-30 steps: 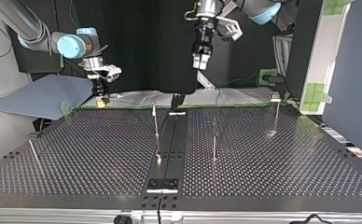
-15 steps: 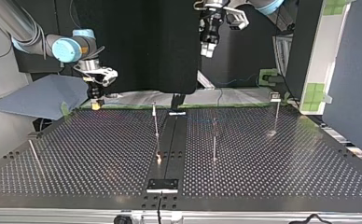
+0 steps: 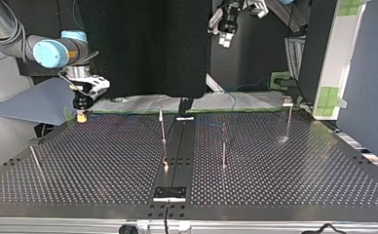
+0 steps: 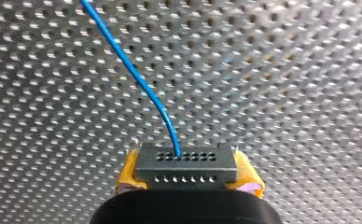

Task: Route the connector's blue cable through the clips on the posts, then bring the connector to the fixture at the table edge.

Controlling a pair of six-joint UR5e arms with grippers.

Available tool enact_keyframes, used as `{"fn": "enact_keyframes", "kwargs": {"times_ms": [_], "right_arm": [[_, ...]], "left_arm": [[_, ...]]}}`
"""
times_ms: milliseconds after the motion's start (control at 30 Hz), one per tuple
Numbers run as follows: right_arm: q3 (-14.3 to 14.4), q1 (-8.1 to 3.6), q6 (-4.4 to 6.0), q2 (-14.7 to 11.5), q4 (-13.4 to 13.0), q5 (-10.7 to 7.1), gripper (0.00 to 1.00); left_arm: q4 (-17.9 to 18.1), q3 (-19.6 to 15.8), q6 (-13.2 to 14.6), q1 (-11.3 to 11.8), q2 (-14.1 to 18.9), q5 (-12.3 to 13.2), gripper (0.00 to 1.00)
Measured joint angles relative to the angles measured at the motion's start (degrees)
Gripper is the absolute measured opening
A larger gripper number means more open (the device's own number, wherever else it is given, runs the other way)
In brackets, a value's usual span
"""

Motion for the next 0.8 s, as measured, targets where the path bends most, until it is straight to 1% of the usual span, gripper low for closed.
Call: {"fn": "enact_keyframes", "kwargs": {"times_ms": [100, 200, 333, 433, 533, 600, 800], "right_arm": [[-0.87, -0.21, -0.16, -1.37, 1.22, 0.44, 0.00], [-1.61, -0.48, -0.78, -2.76, 2.47, 1.44, 0.00], [-2.07, -1.07, -1.67, -4.88, 3.69, 3.34, 0.00], [-2.26, -1.66, -1.93, -6.35, 4.15, 3.95, 0.00], [-2.41, -2.31, -2.02, -7.70, 4.61, 4.15, 0.00], [-2.47, -2.75, -2.06, -8.16, 4.83, 4.21, 0.00], [-2.93, -4.46, -2.18, -8.41, 5.54, 4.21, 0.00]], "left_arm": [[1.05, -1.35, 0.17, 0.01, 0.00, 0.04, 1.00], [2.49, -2.85, 0.26, 0.07, 0.00, -0.05, 1.00], [4.43, -4.64, 0.27, 0.15, 0.00, -0.19, 1.00], [5.41, -5.02, 0.17, 0.26, 0.00, -0.50, 1.00], [5.99, -5.02, 0.10, 0.39, 0.00, -0.81, 1.00], [6.40, -5.01, 0.09, 0.46, 0.00, -0.92, 1.00], [7.66, -4.98, 0.09, 0.81, -0.01, -1.34, 1.00]]}}
